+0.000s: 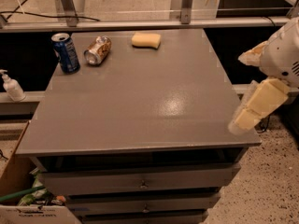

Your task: Knock pepsi can over

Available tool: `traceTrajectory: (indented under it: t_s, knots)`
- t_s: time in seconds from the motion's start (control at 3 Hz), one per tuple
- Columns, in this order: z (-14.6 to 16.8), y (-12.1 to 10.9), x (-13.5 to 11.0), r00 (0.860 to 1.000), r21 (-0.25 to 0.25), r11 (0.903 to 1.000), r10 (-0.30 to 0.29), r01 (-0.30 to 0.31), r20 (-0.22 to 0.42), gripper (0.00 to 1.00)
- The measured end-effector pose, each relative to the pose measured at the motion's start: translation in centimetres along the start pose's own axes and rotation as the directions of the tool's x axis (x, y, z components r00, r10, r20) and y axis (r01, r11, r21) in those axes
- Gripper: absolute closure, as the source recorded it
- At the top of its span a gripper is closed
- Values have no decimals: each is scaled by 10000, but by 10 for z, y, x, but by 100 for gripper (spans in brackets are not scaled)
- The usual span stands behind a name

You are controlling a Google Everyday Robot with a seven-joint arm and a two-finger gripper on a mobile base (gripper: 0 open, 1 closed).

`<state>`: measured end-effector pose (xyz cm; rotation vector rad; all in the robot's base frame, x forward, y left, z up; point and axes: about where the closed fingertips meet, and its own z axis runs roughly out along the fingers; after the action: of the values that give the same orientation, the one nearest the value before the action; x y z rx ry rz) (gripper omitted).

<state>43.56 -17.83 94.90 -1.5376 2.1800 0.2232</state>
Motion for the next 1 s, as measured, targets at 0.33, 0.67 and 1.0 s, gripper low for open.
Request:
traceTrajectory:
  t_s: [0.33, 0.67, 1.0]
  knots:
    - [30, 7, -27, 9810, -518, 9974, 593, -505, 1846, 0]
    - [55, 14, -73, 9247, -1137, 9918, 970, -587, 3681, 0]
    - [65, 28, -123, 8447, -1919, 9810, 1275, -300, 5198, 0]
